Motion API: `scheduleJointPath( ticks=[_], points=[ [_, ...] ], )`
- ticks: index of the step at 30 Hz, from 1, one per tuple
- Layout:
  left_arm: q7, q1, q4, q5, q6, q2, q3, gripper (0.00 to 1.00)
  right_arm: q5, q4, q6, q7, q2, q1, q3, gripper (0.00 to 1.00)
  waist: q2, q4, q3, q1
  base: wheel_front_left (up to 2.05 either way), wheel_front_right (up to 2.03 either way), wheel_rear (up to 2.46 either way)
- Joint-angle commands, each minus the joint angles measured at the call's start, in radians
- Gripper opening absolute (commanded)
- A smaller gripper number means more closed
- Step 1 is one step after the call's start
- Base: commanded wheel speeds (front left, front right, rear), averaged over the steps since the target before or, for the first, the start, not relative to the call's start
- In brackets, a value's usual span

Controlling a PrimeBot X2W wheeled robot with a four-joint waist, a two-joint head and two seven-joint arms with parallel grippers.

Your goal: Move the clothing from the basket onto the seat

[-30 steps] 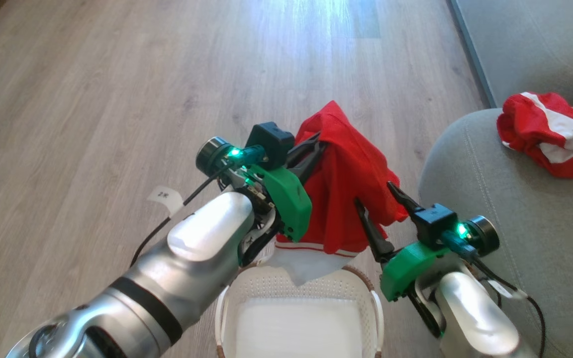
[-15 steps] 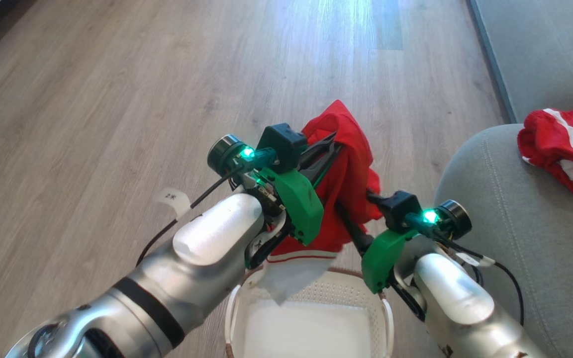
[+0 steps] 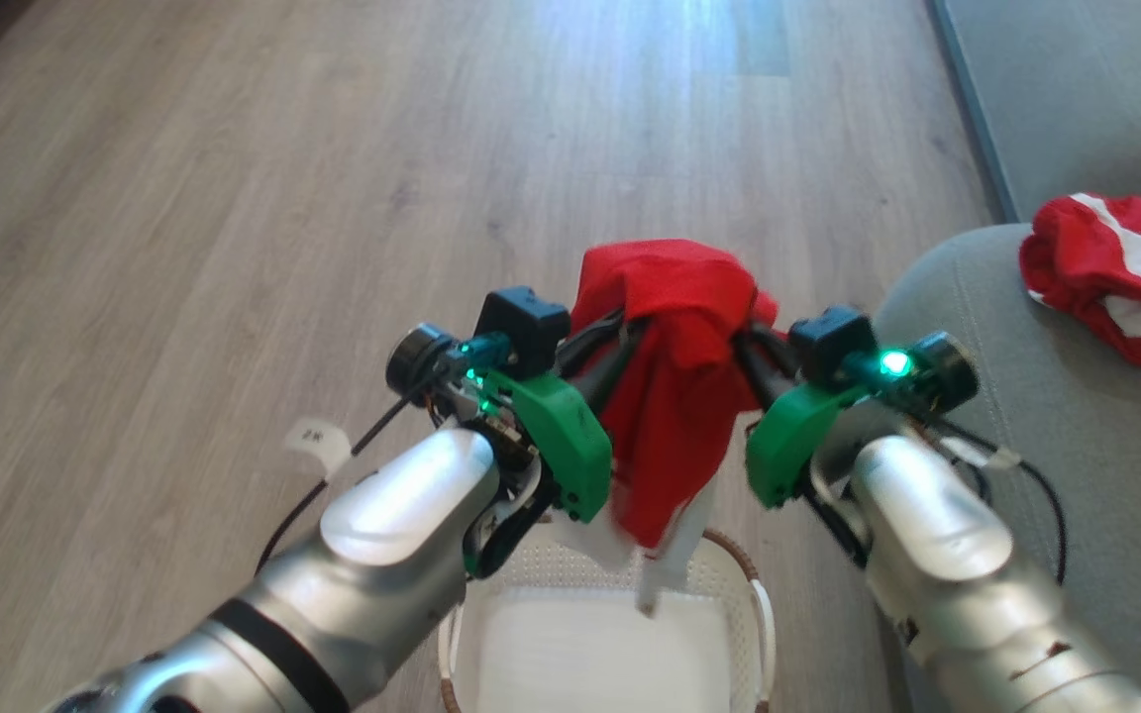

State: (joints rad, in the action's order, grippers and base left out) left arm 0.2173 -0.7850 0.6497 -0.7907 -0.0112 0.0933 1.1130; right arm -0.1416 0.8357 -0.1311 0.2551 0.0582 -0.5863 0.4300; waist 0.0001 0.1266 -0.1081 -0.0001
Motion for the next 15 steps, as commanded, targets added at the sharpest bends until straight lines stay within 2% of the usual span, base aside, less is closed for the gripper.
scheduleJointPath(
  ticks=[1, 7, 9, 15],
  points=[
    [0.016, -0.039, -0.025, -0.009, -0.011, 0.012, -0.050, 1.00, 0.019, -0.035, 0.000, 0.007, -0.002, -0.064, -0.020, 0.00, -0.0001, -0.018, 0.006, 0.0001, 0.00, 0.00, 0.00],
    [0.033, 0.002, -0.025, -0.012, -0.016, 0.008, -0.064, 1.00, 0.078, -0.087, 0.000, 0.007, 0.030, -0.097, -0.132, 0.00, -0.0001, -0.080, 0.022, 0.0001, 0.00, 0.00, 0.00],
    [0.039, 0.020, -0.029, -0.004, -0.017, 0.004, -0.068, 1.00, 0.105, -0.121, 0.000, 0.007, 0.049, -0.108, -0.173, 0.00, -0.0001, -0.124, 0.032, 0.0001, 0.00, 0.00, 0.00],
    [0.043, 0.042, -0.047, 0.016, -0.017, -0.006, -0.082, 1.00, 0.135, -0.180, 0.000, 0.007, 0.082, -0.123, -0.222, 0.00, -0.0001, -0.210, 0.052, 0.0001, 0.00, 0.00, 0.00]
  ],
)
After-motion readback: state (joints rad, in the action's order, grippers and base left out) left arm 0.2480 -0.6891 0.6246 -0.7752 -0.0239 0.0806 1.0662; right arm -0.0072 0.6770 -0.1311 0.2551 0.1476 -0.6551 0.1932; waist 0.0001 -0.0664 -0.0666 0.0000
